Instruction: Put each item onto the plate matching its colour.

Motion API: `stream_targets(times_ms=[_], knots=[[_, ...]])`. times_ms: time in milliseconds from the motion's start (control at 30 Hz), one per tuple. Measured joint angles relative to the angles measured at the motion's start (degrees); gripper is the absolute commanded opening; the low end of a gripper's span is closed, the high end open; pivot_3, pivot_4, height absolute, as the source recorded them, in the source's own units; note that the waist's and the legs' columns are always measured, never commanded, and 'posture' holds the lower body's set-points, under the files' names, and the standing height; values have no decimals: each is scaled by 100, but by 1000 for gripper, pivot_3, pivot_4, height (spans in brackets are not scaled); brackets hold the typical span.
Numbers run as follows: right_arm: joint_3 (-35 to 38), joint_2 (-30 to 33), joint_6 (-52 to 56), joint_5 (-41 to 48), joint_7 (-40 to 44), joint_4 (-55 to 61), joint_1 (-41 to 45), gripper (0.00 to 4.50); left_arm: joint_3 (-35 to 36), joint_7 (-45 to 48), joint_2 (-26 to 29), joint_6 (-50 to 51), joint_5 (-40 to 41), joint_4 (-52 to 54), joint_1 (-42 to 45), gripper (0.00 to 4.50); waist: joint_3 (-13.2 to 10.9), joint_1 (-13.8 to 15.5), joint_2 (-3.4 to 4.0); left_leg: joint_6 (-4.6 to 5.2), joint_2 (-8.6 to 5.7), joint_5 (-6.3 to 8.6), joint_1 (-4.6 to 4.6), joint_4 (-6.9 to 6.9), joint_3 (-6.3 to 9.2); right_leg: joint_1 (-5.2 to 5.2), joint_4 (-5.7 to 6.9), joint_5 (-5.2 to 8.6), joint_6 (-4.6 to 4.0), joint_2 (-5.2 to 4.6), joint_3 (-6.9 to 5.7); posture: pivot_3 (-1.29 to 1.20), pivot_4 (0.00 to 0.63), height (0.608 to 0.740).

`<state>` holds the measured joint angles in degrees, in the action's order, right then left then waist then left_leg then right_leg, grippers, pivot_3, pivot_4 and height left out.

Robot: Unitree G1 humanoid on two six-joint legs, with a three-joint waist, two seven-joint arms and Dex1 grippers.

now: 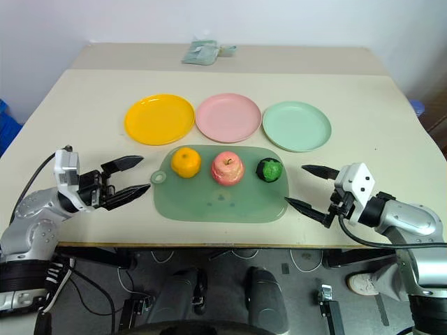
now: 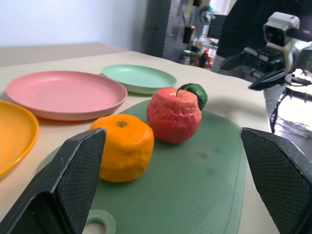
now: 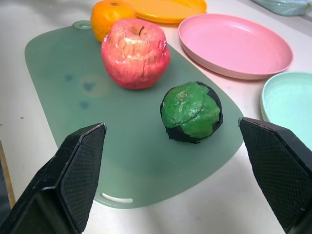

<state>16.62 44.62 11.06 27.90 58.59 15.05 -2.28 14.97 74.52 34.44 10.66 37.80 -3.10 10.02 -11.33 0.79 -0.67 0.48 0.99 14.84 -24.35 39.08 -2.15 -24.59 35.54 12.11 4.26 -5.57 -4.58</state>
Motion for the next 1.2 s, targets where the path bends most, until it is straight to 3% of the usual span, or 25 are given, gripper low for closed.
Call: stream_targets(times_ms=[267,733,900,1200], knots=[[-65,-21,28,-8,-32,13,98,4449,1,-18,1,-2,35,79,-33,4500,0,6,0,0,-1,0,-2,0,0,0,-1,0,0,0,0,0,150,740],[-408,-373,581,365,-526,895,278,4449,187,367,172,-44,42,-855,659,4500,0,9,-1,0,-1,0,-2,1,1,-1,0,0,1,1,0,0,150,740],[-502,-511,746,623,-696,1115,537,4449,134,256,-92,-394,-131,-1178,1186,4500,1,21,-2,0,-3,0,-3,3,2,4,-2,-1,2,0,-1,0,150,740],[-552,-578,932,841,-997,1524,570,4449,-660,70,-458,-874,-1068,-2378,1984,4500,1,0,-3,1,-4,0,-2,3,-1,3,1,-9,17,3,-1,0,150,740]])
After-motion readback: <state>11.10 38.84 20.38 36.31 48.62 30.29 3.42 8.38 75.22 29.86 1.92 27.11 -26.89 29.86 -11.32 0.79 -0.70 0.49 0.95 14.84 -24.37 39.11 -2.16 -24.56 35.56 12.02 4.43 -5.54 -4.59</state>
